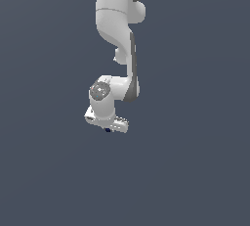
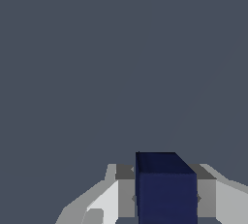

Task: Pick up the object and move it to a goal position.

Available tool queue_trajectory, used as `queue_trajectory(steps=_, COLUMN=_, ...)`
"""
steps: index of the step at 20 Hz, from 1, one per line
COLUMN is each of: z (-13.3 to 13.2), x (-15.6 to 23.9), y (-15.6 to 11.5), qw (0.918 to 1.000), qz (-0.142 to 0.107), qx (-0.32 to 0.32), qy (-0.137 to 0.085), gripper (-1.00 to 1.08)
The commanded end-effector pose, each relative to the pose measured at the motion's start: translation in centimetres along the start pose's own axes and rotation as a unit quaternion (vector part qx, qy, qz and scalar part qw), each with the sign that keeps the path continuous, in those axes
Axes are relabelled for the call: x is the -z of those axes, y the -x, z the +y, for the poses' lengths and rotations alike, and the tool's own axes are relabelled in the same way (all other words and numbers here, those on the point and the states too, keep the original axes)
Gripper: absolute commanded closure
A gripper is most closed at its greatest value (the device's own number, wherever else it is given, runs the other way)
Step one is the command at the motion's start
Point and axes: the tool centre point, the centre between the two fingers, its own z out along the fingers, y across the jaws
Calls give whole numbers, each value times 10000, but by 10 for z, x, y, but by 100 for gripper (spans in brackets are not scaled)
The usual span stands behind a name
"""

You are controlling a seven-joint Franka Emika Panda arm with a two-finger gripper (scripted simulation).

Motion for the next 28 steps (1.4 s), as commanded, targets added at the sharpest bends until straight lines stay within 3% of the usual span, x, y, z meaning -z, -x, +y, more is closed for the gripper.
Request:
queue_trajectory(steps=1, z=0, x=0, y=0, qw=10000, qz=5, qx=0, qy=-1, gripper=108)
queue_trajectory(steps=16, z=4, x=12, y=2, qw=10000, qz=5, qx=0, qy=-1, gripper=108)
queue_trajectory(steps=28, z=34, x=89, y=16, qw=10000, qz=5, qx=-3, qy=-5, gripper=108)
